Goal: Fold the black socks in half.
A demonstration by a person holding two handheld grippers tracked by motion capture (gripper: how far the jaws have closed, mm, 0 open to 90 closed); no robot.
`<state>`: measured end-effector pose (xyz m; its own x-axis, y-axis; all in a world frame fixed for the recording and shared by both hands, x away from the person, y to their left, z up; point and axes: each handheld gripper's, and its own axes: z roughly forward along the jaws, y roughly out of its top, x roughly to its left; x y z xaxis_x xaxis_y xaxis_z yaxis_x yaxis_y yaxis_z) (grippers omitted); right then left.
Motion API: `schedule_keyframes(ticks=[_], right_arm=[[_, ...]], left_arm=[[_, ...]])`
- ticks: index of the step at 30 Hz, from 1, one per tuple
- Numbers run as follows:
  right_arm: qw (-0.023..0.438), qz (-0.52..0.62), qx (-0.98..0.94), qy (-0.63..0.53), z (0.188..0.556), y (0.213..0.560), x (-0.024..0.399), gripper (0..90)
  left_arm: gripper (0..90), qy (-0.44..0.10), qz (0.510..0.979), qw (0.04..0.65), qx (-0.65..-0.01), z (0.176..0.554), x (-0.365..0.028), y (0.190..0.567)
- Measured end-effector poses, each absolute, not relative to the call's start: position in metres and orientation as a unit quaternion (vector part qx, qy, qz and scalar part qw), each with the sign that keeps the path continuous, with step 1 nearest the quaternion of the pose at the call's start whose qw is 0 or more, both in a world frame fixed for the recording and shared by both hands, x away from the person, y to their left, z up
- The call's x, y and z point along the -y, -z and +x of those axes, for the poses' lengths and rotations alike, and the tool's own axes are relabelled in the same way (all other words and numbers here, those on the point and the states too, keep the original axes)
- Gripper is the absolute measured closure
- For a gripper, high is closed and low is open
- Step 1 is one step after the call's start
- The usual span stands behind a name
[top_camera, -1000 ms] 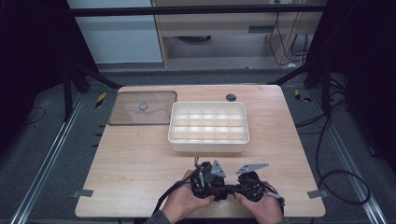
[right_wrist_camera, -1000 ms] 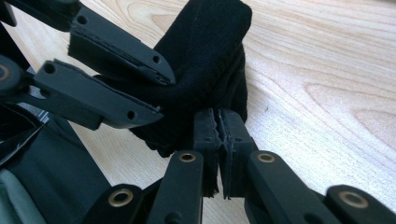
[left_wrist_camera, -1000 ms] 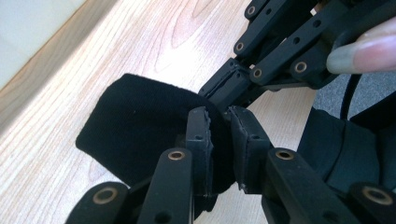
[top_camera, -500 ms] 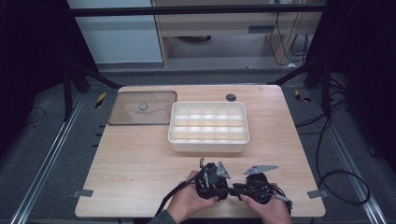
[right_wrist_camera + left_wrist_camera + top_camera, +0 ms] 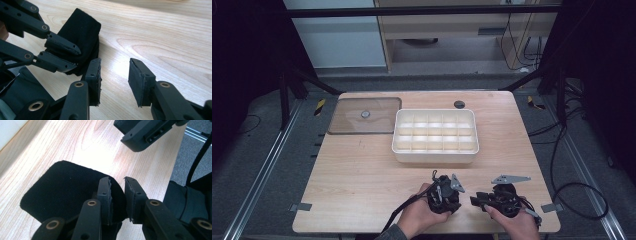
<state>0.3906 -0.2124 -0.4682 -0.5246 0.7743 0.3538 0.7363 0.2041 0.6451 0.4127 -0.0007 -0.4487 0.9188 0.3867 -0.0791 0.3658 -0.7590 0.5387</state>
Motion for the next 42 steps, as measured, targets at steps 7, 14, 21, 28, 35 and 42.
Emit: schedule_keyframes(ticks=[7,14,21,28,35,42], right_arm=[[0.024,0.489,-0.774,-0.402,0.392,0.467,0.215,61.5],[0.025,0.492,-0.771,-0.403,0.394,0.466,0.218,61.3],[0.027,0.495,-0.77,-0.403,0.395,0.464,0.221,61.0],[0.031,0.498,-0.765,-0.408,0.393,0.461,0.225,59.9],[0.033,0.508,-0.756,-0.411,0.39,0.459,0.233,59.4],[0.035,0.513,-0.751,-0.414,0.391,0.459,0.237,58.8]], left_arm=[[74.2,-0.018,0.939,0.28,-0.2,0.414,0.004,0.448],[73.8,-0.018,0.939,0.28,-0.198,0.415,0.008,0.448],[73.0,-0.018,0.94,0.279,-0.196,0.416,0.012,0.447],[70.8,-0.018,0.94,0.279,-0.193,0.414,0.02,0.446],[68.4,-0.013,0.942,0.278,-0.188,0.411,0.027,0.449],[64.2,-0.013,0.941,0.281,-0.188,0.41,0.03,0.45]])
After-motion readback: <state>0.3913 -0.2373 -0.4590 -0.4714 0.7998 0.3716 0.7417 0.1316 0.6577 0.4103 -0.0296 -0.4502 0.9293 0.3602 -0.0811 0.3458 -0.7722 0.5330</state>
